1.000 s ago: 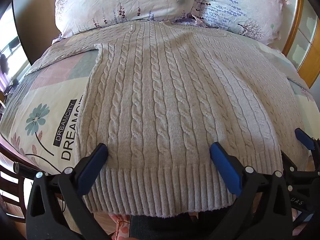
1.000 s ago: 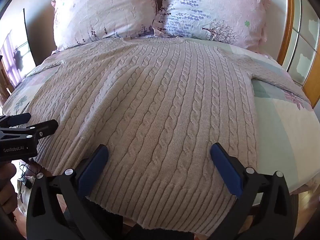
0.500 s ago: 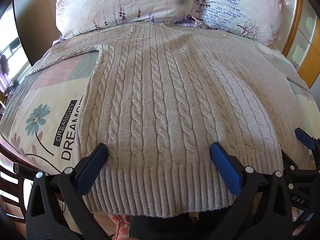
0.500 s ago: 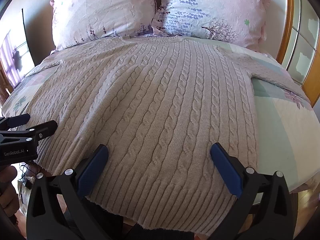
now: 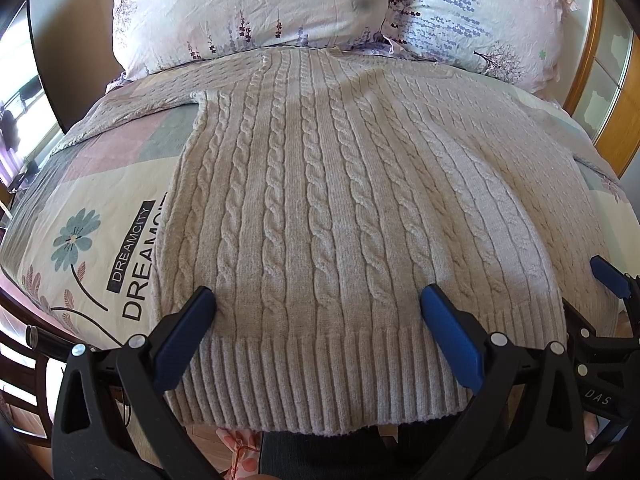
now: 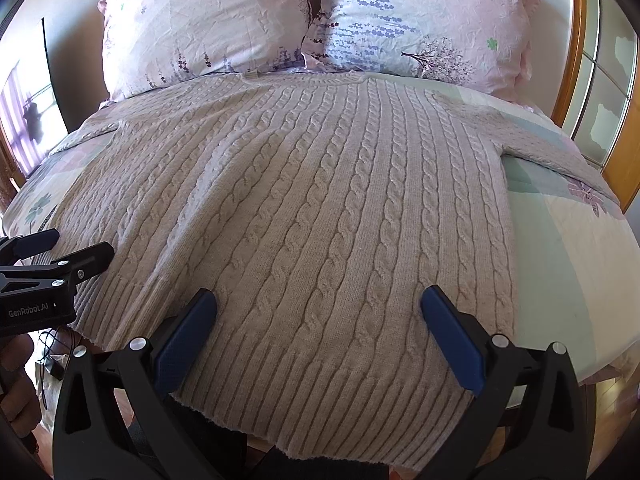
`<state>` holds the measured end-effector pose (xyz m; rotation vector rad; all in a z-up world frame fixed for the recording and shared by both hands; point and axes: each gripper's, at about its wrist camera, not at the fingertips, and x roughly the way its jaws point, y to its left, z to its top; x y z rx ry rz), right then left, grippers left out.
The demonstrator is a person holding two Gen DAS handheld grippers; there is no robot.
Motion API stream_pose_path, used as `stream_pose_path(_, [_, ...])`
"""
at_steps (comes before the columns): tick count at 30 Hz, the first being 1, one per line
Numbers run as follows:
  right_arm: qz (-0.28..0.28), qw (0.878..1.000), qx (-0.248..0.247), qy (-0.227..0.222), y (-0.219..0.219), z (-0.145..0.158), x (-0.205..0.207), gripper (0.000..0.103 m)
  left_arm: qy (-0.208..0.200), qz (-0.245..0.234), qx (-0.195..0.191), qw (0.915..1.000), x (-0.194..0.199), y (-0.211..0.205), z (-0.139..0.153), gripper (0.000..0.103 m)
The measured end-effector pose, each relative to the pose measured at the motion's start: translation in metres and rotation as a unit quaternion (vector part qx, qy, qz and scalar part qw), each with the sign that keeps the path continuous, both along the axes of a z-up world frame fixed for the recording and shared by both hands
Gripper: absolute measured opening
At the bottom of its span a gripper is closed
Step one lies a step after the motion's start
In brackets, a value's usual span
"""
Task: Fold small clothes
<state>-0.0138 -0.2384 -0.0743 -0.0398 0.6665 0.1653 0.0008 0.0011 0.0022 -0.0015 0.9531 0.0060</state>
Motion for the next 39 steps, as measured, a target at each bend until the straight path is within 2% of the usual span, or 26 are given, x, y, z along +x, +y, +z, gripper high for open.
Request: stream_pose_path(39, [0.000, 1.000, -0.001, 0.001, 0.0021, 0.0003, -0.0004, 0.102, -0.003, -0.001, 0.003, 1.0000, -0.0003, -0.0025, 0.0029, 0.101])
